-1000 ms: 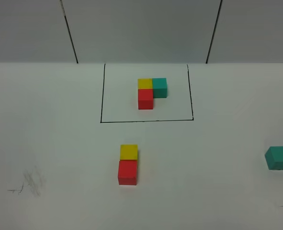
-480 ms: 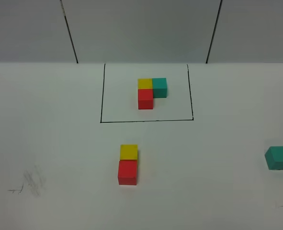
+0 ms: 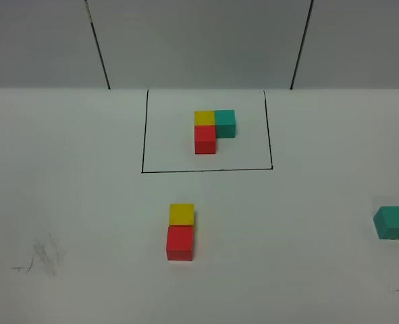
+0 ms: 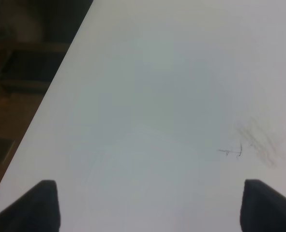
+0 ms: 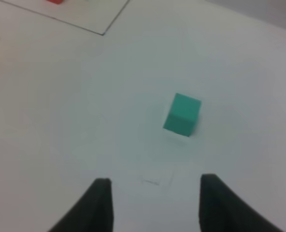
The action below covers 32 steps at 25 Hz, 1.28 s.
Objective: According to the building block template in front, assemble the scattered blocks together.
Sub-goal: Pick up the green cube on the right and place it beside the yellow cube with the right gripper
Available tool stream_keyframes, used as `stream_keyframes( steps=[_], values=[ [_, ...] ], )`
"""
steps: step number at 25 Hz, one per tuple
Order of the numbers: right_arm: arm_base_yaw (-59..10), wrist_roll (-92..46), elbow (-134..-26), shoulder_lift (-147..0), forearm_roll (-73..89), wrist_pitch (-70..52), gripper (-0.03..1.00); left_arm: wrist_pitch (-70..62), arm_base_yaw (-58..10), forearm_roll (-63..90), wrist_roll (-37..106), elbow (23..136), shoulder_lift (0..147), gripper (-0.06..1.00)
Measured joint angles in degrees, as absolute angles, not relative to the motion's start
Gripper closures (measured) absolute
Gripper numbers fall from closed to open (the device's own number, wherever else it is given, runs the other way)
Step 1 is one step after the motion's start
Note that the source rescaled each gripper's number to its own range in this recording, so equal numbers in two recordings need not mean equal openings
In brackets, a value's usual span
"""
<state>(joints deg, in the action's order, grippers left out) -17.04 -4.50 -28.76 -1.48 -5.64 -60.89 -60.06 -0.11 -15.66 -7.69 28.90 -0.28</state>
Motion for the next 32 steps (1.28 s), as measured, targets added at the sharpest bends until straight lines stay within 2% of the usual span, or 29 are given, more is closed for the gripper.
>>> stream_keyframes(
  steps=[8,10,13,15,22,32],
  values=[
    [-4.93,-4.92,-28.76,0.37,-3.44,-61.11,0.65,-60.06,-0.11,-15.66,-7.69,28.90,-0.28,0.12],
    [-3.27,-5.21,-28.76,0.37,-3.06,-61.11,0.72,-60.06,-0.11,-15.66,-7.69,28.90,-0.28,0.12],
    [-1.83,-6.07,-28.76,0.41,-2.40,-61.19,0.89,-60.06,-0.11,-15.66,-7.69,28.90,-0.28,0.12],
    [-1.75,-6.51,-28.76,0.41,-1.79,-61.24,0.94,-60.06,-0.11,-15.66,-7.69,28.90,-0.28,0.12],
    [-1.75,-6.98,-28.76,-3.93,-1.56,-61.26,0.96,-60.06,-0.11,-15.66,-7.69,28.90,-0.28,0.12],
    [-1.75,-6.09,-35.69,-34.69,2.54,-52.01,0.94,-60.06,-0.11,-15.66,-7.59,28.90,-0.28,0.12]
  ],
)
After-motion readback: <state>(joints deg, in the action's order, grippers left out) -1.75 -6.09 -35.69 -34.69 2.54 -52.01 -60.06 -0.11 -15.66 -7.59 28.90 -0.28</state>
